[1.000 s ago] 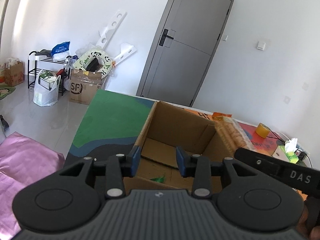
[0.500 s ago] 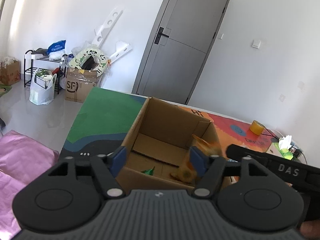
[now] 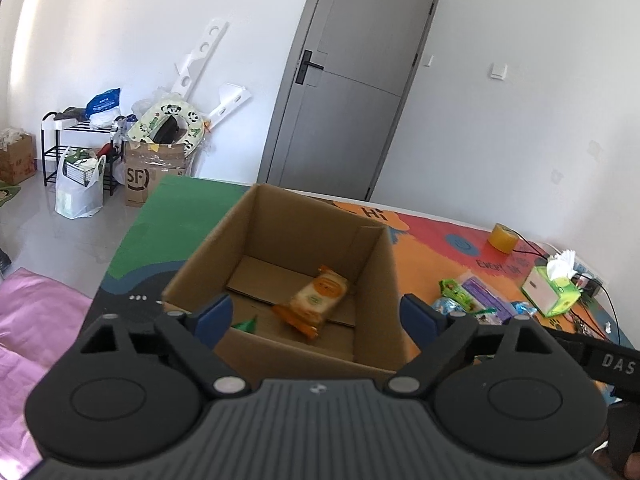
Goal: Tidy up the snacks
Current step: 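Move both tools back over the snack pile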
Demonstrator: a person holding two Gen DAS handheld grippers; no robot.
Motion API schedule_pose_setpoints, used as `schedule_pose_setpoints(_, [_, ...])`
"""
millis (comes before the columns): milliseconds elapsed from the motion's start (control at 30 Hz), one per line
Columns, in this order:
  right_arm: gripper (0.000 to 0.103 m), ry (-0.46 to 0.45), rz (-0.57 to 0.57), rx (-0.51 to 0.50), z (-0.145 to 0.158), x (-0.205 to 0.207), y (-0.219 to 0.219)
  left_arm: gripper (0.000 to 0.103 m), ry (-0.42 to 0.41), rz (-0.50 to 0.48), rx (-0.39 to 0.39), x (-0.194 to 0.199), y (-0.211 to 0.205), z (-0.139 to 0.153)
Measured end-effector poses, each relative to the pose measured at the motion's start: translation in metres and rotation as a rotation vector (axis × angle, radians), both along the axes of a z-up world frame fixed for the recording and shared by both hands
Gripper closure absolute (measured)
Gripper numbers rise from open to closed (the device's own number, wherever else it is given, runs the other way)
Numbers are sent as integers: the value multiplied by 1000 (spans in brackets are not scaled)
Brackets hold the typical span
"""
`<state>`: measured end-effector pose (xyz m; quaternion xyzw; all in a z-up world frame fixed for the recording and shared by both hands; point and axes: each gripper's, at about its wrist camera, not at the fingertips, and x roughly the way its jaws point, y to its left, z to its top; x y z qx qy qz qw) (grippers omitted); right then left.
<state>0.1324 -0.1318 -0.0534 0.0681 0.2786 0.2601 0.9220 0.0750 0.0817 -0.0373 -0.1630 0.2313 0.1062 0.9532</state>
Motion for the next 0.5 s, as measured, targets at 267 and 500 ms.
schedule_pose_setpoints(267, [7, 2, -66, 17, 2, -6, -39, 7, 0, -50, 1, 1, -25, 4])
schedule_pose_setpoints(500, [0, -1, -112, 25, 3, -7, -75, 6, 2, -86, 12, 4, -48, 4])
